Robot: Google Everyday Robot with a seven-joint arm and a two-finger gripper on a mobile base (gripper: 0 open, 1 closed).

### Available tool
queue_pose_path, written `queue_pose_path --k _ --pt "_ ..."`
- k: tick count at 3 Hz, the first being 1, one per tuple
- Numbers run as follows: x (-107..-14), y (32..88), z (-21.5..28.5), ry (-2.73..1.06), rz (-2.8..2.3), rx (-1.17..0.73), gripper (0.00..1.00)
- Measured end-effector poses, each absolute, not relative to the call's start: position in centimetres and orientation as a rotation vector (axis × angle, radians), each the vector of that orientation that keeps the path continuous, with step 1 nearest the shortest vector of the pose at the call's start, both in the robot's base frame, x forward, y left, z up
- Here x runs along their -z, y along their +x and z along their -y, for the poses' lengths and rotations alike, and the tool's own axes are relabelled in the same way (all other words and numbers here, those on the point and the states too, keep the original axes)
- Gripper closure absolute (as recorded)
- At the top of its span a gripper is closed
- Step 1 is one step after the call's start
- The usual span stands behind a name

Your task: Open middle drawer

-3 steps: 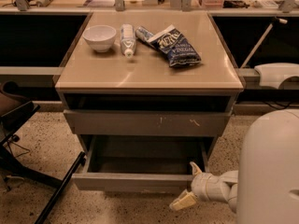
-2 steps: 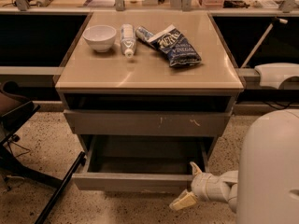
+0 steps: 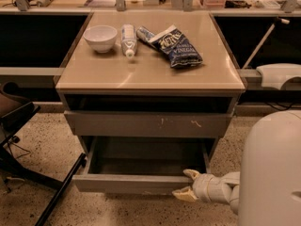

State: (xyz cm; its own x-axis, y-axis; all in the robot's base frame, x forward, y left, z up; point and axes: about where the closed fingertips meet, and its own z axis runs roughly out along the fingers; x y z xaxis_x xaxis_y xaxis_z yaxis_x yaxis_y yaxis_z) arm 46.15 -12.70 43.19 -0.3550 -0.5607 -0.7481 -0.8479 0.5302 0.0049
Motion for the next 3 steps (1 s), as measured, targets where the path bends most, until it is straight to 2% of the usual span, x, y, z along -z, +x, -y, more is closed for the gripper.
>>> queue_pose_path --k 2,3 --pt "-43.09 46.0 12.7 -1.134 -2.056 -0.524 0.89" --pt "-43.3 46.02 12.89 -1.134 -2.056 -0.524 1.0"
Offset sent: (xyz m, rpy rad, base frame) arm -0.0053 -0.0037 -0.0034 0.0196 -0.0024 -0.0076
